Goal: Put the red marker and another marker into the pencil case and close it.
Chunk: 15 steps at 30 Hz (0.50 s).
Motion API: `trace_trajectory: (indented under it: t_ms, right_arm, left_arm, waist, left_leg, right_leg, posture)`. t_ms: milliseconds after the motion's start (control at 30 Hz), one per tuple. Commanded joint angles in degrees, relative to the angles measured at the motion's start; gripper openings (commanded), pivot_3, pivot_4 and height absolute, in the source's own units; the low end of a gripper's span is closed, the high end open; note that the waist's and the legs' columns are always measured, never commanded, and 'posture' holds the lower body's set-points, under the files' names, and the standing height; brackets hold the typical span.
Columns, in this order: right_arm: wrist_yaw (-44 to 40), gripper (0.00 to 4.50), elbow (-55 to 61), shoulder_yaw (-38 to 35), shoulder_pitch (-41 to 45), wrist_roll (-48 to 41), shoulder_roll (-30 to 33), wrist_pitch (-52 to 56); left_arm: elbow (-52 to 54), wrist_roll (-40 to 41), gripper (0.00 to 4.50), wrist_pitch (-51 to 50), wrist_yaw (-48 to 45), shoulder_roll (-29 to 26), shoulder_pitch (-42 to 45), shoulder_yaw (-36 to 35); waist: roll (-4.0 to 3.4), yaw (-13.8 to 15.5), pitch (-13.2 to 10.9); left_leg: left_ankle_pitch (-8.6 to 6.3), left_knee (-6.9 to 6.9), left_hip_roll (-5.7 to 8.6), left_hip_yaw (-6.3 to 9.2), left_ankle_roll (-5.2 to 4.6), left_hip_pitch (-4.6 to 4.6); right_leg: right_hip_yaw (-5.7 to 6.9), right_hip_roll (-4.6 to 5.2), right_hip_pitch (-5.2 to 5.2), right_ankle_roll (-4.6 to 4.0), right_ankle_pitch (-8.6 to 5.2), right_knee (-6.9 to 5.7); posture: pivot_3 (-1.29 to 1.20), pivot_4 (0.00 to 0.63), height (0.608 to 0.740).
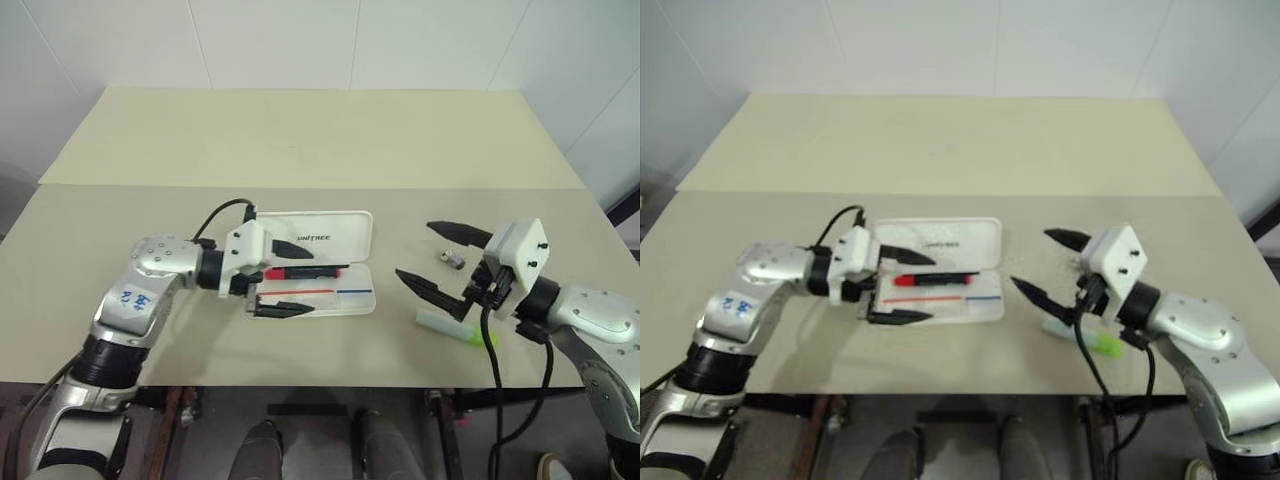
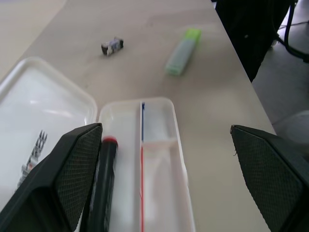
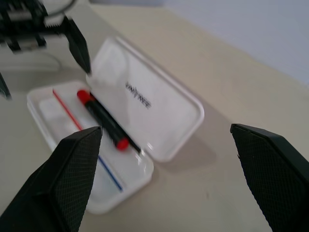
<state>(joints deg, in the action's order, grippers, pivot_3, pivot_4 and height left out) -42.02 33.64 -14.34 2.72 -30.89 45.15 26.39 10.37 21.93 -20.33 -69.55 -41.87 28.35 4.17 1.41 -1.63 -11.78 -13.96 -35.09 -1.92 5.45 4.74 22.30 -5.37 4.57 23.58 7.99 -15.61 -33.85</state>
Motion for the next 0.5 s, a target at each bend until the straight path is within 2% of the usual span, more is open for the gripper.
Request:
trace_trajectory:
  t_ms: [33,200,500]
  right_arm:
    - [-3.66,4.5,-0.75,-3.82,-3.5,0.34,2.41,-1.28]
    - [-10.55,4.5,-10.94,-4.06,-10.57,3.96,4.21,-6.62]
    - [-16.64,4.5,-21.81,-0.08,-9.88,7.84,4.18,-11.91]
  left_arm:
    - [3.72,2.29,4.47,-0.4,-0.84,-3.11,-1.31,-3.88]
    - [-0.25,-0.42,4.47,7.56,0.01,-5.91,-4.21,-8.27]
    - [-0.52,0.5,4.47,9.23,-0.21,-6.74,-6.2,-9.23]
  waist:
    - [0.0,0.0,0.0]
    - [0.11,-0.02,-0.06]
    - [0.22,-0.2,-0.13]
  left_leg:
    - [0.0,0.0,0.0,0.0,0.0,-0.01]
    - [0.0,-0.05,0.0,-0.04,0.0,-0.08]
    - [0.0,-0.05,-0.01,-0.19,0.0,-0.12]
  right_leg:
    - [0.0,0.0,0.0,0.0,0.0,0.0]
    - [-0.01,0.0,-0.1,-0.03,-0.02,0.11]
    - [-0.13,0.0,-0.08,-0.04,0.02,0.11]
  posture:
    - [0.0,0.15,0.74]
    - [0.0,0.15,0.74]
    - [0.0,0.15,0.74]
